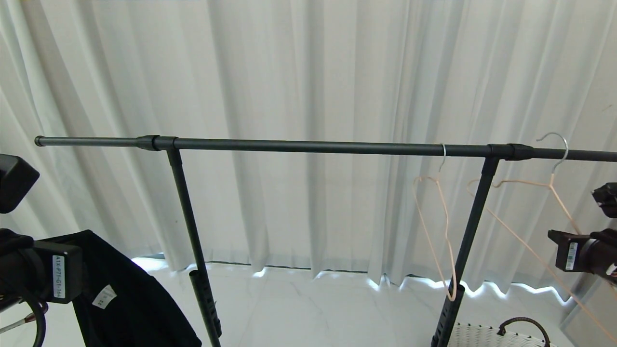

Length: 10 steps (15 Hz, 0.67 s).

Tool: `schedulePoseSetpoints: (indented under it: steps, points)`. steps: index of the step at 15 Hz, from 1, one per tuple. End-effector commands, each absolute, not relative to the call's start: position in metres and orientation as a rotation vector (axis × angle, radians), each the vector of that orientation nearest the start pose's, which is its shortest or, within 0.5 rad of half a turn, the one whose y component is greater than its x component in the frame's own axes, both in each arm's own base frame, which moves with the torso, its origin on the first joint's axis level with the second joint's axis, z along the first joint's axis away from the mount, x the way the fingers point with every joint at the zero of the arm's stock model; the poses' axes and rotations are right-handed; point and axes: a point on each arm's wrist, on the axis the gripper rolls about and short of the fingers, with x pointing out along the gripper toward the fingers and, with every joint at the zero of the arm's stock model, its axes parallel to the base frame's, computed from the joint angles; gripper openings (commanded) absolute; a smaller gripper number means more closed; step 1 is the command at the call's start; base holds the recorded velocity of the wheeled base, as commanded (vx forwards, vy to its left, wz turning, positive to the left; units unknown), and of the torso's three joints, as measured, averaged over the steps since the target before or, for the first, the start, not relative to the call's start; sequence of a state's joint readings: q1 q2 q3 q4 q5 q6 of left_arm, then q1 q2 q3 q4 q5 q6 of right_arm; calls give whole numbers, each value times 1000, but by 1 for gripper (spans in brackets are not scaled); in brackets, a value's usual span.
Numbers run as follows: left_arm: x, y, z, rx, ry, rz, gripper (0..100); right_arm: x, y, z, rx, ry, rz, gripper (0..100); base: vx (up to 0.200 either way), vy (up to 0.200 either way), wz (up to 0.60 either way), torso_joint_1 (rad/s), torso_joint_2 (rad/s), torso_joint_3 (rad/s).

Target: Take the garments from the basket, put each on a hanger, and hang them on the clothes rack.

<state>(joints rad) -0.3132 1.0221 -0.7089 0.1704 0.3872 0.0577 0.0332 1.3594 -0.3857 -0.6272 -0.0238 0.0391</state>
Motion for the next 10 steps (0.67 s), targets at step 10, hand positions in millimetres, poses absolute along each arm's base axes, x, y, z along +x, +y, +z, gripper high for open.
schedulePoseSetpoints:
  steps: [10]
  points:
    - [118, -30, 221, 232, 475, 55, 0, 152, 6, 161, -27, 283, 24, 0, -200, 0, 0, -1, 3, 3]
